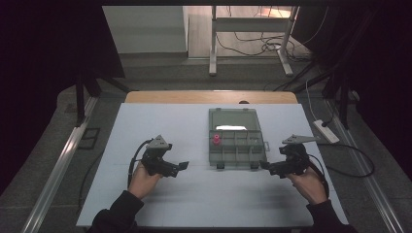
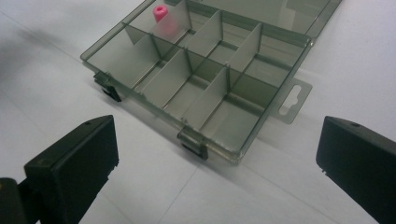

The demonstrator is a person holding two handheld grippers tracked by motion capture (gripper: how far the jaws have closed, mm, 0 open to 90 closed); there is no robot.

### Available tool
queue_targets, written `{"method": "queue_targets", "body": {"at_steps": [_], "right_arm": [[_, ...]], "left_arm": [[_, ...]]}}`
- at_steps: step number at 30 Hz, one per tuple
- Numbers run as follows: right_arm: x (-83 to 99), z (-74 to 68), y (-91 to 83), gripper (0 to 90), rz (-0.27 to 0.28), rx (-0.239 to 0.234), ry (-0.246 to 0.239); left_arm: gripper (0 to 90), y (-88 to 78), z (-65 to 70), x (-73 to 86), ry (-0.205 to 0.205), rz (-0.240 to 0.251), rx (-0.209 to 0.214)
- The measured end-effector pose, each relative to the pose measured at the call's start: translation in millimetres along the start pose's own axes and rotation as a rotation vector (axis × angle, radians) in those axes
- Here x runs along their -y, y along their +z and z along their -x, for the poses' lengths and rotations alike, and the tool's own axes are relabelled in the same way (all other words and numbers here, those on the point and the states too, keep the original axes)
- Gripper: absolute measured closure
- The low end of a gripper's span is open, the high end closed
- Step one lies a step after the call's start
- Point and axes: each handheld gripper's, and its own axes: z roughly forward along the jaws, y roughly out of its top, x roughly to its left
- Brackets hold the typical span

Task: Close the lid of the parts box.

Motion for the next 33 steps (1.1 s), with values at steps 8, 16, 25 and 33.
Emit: {"method": "queue_targets", "body": {"at_steps": [8, 16, 25, 33], "right_arm": [[-9.9, 5.8, 9.4, 0.0, -0.017, 0.007, -0.014], [-21.2, 8.4, 19.8, 0.0, -0.017, 0.01, -0.02], [-28.5, 17.7, 31.9, 0.0, -0.031, 0.018, -0.017], [-36.6, 27.0, 40.1, 0.0, -0.015, 0.034, -0.016]], "left_arm": [[0.0, 7.2, -5.6, -8.6, 0.006, -0.005, 0.02], [0.0, 14.6, -9.3, -17.3, 0.025, -0.003, 0.033], [0.0, 25.5, -13.9, -25.1, 0.032, -0.004, 0.035], [0.0, 36.3, -18.3, -30.1, 0.036, -0.008, 0.037]]}}
